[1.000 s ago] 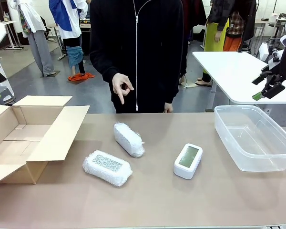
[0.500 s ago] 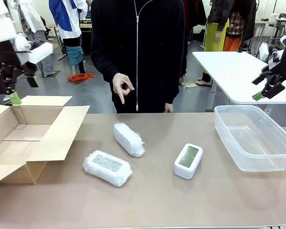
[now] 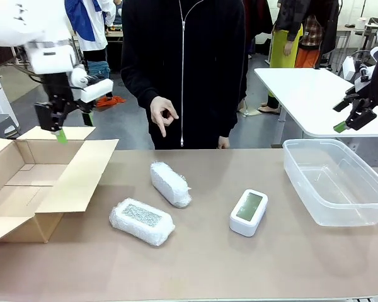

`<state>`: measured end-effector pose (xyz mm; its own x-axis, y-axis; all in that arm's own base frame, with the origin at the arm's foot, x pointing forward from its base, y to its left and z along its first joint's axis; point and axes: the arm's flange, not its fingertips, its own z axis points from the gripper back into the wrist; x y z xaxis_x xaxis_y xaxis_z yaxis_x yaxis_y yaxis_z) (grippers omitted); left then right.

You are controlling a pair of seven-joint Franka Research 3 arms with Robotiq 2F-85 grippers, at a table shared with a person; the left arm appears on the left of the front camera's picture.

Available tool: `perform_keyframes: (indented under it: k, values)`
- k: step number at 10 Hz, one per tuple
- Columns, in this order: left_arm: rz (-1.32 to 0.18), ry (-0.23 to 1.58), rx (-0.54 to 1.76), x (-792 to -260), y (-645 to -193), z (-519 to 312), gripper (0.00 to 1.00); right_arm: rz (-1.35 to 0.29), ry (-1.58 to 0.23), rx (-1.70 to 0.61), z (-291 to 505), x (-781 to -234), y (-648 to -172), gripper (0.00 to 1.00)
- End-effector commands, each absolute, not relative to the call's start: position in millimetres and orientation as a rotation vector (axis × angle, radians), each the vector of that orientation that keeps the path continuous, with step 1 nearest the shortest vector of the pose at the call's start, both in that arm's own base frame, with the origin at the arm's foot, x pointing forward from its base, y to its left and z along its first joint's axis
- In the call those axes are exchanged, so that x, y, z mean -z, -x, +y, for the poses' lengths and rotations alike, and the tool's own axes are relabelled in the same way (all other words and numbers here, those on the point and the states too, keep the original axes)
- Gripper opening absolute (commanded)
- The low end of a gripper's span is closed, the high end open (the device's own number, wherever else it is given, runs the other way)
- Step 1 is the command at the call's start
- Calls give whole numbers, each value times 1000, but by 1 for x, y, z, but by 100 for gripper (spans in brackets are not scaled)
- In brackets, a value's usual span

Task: Separate and place wrapped and unwrapped clocks.
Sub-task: Pick up the Digital clock indicated by the person.

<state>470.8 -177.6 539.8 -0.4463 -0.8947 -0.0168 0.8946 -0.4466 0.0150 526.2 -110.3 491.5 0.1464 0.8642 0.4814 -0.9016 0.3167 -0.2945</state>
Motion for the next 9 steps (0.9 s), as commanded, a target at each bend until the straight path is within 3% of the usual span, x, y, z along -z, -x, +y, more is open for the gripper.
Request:
perform_keyframes:
  k: [1,5,9]
  values:
    - [13,-24,2134,-533,-489,-200,100,-639,-71,-1277,-111,-491,-526,100]
    - [-70,53,2274,-506,-507,-262,100,-639,-71,-1277,-111,-491,-526,100]
    - [-13,105,2360,-462,-508,-314,100,-639,-71,-1277,-111,-491,-526,100]
